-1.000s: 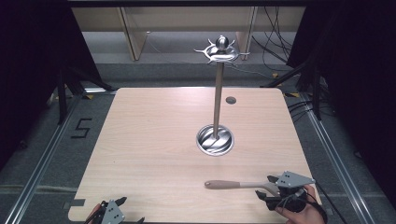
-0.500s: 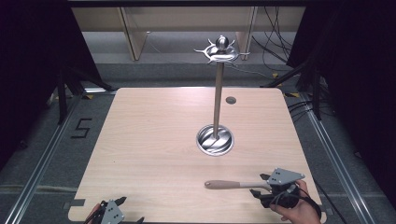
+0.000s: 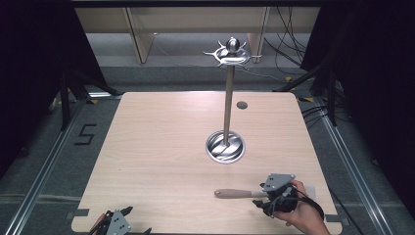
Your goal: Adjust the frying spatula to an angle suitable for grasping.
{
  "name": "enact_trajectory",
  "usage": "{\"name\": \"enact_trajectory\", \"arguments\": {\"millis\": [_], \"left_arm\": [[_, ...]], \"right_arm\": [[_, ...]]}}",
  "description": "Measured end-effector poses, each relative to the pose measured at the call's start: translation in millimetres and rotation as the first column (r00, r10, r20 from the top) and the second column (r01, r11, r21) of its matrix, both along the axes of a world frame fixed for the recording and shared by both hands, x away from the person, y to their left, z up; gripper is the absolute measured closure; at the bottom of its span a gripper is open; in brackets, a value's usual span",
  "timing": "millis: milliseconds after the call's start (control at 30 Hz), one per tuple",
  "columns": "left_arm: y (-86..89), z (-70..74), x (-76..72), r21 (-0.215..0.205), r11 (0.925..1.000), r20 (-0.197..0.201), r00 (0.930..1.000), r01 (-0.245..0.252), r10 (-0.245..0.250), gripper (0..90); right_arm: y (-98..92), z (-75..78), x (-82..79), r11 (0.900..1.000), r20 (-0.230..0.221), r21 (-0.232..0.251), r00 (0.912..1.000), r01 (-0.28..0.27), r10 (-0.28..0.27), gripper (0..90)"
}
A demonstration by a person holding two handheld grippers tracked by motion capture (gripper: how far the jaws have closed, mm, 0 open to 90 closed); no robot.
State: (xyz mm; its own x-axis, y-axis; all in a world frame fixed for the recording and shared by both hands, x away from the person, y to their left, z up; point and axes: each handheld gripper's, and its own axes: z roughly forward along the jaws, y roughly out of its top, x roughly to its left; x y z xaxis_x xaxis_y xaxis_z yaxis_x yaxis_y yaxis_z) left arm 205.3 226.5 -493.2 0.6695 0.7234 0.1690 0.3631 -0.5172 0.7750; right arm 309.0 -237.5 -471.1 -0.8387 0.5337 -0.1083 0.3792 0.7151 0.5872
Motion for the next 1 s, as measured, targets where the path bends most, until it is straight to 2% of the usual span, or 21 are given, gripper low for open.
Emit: {"name": "enact_trajectory", "arguments": {"millis": [33,67,133,167,267,333,367,400,433,467,500,533,667,733,767,867,933,1000], "left_arm": [[1.0,1.4,-0.2,0.01,0.9999,-0.012,0.9999,0.01,-0.01,14.9],[0.5,1.0,-0.4,0.001,1.0,-0.01,0.9999,0.009,-0.009,15.0],[0.1,0.6,-0.9,-0.007,1.0,-0.012,0.9999,0.002,-0.002,14.9],[0.9,1.3,0.4,0.005,0.9999,0.007,0.9999,0.015,-0.015,15.0],[0.9,1.5,0.2,0.002,0.9998,0.004,0.9998,0.019,-0.019,15.0],[0.7,1.2,0.1,-0.001,0.9999,0.008,0.9999,0.015,-0.015,15.0],[0.1,0.6,-1.0,-0.014,0.9999,-0.007,1.0,0.0,-0.001,15.0],[0.9,1.4,0.2,0.002,0.9998,0.009,0.9998,0.017,-0.017,15.0],[-0.3,0.6,-1.7,-0.019,0.9998,-0.007,1.0,-0.003,0.003,15.0],[-0.6,0.4,-2.0,-0.024,0.9997,-0.01,0.9999,-0.007,0.007,14.9],[0.8,1.4,0.2,-0.001,0.9999,0.008,0.9999,0.015,-0.015,15.0],[0.9,1.4,0.3,0.001,0.9999,0.009,0.9998,0.016,-0.016,15.0],[0.2,1.1,-0.7,-0.01,0.9999,-0.003,0.9999,0.012,-0.012,15.0],[0.7,1.6,0.2,0.002,0.9998,0.013,0.9998,0.017,-0.017,14.9],[-0.9,0.1,-1.0,-0.023,0.9997,-0.001,1.0,0.007,-0.007,15.0],[-0.4,0.7,-0.9,-0.017,0.9998,-0.002,0.9999,0.011,-0.011,15.0],[-0.7,0.5,-1.0,-0.02,0.9998,-0.003,1.0,0.008,-0.008,15.0],[-0.2,0.9,-1.1,-0.012,0.9999,-0.004,0.9999,0.01,-0.01,15.0]], "right_arm": [[2.6,0.3,1.3,1.0,-0.007,-0.004,1.0,-0.001,0.001,40.9],[4.8,-0.1,3.3,1.0,-0.002,-0.012,0.9998,-0.019,0.019,42.7],[8.5,-0.6,4.3,1.0,-0.012,-0.021,0.9999,-0.008,0.008,43.7],[12.9,-0.4,9.3,0.999,-0.019,-0.043,0.9995,-0.026,0.025,45.4],[19.8,-1.3,14.1,0.997,-0.033,-0.061,0.9987,-0.041,0.039,46.7],[23.6,-1.5,18.2,0.995,-0.042,-0.078,0.9972,-0.065,0.062,48.5],[25.9,-2.3,19.6,0.994,-0.042,-0.087,0.9975,-0.061,0.058,49.5],[27.8,-2.9,22.7,0.991,-0.041,-0.095,0.9953,-0.091,0.088,50.5],[29.4,-3.3,24.0,0.991,-0.045,-0.098,0.9948,-0.095,0.091,51.2],[30.7,-2.9,24.9,0.988,-0.061,-0.108,0.9931,-0.106,0.1,52.5],[32.4,-2.9,24.6,0.989,-0.083,-0.111,0.993,-0.093,0.084,53.1],[33.9,-4.4,28.7,0.984,-0.07,-0.123,0.9906,-0.125,0.117,53.2],[39.0,-5.6,30.6,0.975,-0.101,-0.153,0.984,-0.161,0.146,55.2],[39.8,-6.1,30.3,0.975,-0.118,-0.161,0.9837,-0.154,0.136,55.6],[40.3,-7.7,32.2,0.969,-0.119,-0.178,0.9814,-0.17,0.15,56.7],[40.1,-7.8,32.6,0.97,-0.118,-0.181,0.9825,-0.164,0.144,58.9],[39.7,-7.5,33.3,0.969,-0.136,-0.185,0.9805,-0.166,0.142,60.1],[39.7,-7.3,34.5,0.967,-0.125,-0.186,0.9803,-0.174,0.153,60.7]]}}
